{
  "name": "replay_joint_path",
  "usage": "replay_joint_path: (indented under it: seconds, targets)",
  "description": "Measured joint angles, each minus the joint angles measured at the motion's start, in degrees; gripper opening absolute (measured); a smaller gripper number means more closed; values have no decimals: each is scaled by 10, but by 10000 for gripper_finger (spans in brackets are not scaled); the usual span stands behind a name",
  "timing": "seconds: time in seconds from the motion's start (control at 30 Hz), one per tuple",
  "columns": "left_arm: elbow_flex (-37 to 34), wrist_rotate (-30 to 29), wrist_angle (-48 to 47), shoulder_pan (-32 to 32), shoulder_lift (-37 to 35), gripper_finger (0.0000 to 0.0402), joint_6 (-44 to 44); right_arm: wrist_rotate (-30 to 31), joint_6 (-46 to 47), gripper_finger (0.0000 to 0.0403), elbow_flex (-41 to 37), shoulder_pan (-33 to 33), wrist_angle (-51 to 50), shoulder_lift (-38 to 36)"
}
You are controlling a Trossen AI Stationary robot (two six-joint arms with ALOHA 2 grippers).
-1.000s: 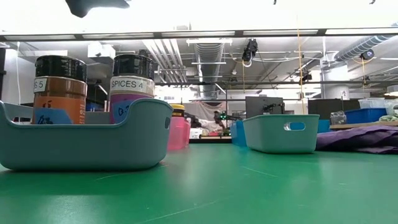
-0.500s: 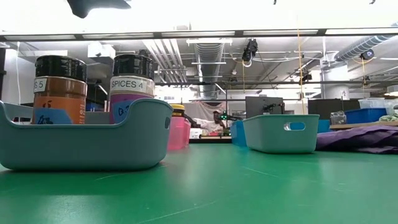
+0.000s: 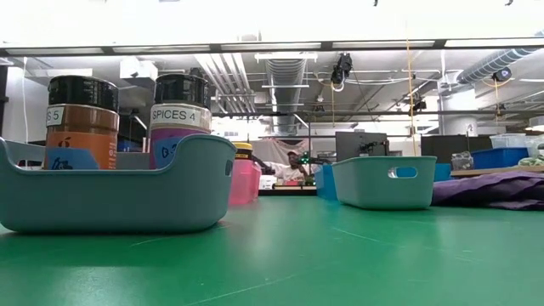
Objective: Sort spices by type
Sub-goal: Put the black seasoning can into the large blue bin
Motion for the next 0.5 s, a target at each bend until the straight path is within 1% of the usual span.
replay_joint_path:
  seconds: [0.1,0.17,0.2,0.27,0.33,0.43,0.5]
  targets:
    - [32,-24,1,2,1,279,50,90,-147,109,58,-73,-13,-10]
    - [52,-37,1,5,4,275,82,133,-281,109,97,-130,-10,-10]
    - [61,-38,1,7,6,273,98,146,-368,109,115,-158,5,-6]
    - [77,-38,0,12,11,267,120,149,-595,109,147,-204,67,0]
    - [93,-39,-1,16,15,262,132,135,-825,109,168,-232,146,6]
    - [119,-22,-2,18,16,255,128,127,-1131,109,188,-246,236,9]
    - [141,10,-15,20,14,251,99,112,-1308,109,199,-246,248,9]
